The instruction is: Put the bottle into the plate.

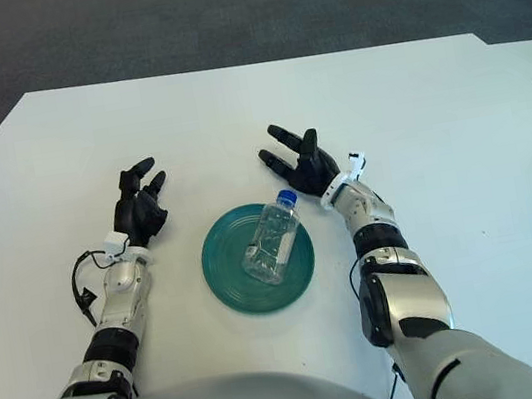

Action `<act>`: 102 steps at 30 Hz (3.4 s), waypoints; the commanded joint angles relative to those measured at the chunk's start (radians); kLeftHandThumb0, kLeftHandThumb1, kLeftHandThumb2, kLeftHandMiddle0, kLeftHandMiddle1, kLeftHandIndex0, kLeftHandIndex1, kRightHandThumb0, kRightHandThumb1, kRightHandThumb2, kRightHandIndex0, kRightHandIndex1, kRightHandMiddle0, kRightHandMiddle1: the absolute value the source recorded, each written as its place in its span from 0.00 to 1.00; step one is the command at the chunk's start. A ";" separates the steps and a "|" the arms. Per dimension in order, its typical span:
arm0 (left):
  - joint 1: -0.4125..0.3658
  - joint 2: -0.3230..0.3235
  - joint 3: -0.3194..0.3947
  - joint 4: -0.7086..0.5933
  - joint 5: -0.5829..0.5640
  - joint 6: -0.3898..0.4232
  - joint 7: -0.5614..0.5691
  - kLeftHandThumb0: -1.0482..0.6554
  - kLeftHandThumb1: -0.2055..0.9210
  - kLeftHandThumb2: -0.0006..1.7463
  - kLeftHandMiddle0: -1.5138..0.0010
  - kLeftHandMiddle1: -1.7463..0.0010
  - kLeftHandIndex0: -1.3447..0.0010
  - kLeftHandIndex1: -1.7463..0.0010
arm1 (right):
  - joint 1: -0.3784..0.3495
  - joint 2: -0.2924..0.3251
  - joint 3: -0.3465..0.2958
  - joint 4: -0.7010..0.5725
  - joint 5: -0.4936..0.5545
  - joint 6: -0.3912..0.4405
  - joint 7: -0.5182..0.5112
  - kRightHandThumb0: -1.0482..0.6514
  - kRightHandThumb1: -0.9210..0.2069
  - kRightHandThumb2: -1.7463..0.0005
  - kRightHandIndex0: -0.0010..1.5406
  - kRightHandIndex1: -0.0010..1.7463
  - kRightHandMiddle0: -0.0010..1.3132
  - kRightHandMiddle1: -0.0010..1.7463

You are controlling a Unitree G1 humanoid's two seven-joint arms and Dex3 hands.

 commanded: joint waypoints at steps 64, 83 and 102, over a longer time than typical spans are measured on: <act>0.168 -0.034 0.081 -0.002 -0.039 -0.100 -0.017 0.24 1.00 0.40 0.67 0.38 0.81 0.28 | 0.280 0.061 -0.029 -0.075 -0.249 -0.853 -0.366 0.30 0.11 0.62 0.39 0.60 0.24 0.73; 0.190 -0.046 0.069 -0.066 -0.075 -0.091 -0.078 0.24 1.00 0.37 0.74 0.57 0.93 0.39 | 0.327 0.105 0.015 -0.143 -0.292 -0.739 -0.586 0.41 0.00 0.75 0.31 0.64 0.22 0.94; 0.239 -0.043 0.046 -0.120 -0.025 -0.103 -0.056 0.25 1.00 0.43 0.76 0.79 1.00 0.44 | 0.352 0.125 0.015 -0.187 -0.244 -0.695 -0.550 0.53 0.01 0.75 0.32 0.75 0.16 0.92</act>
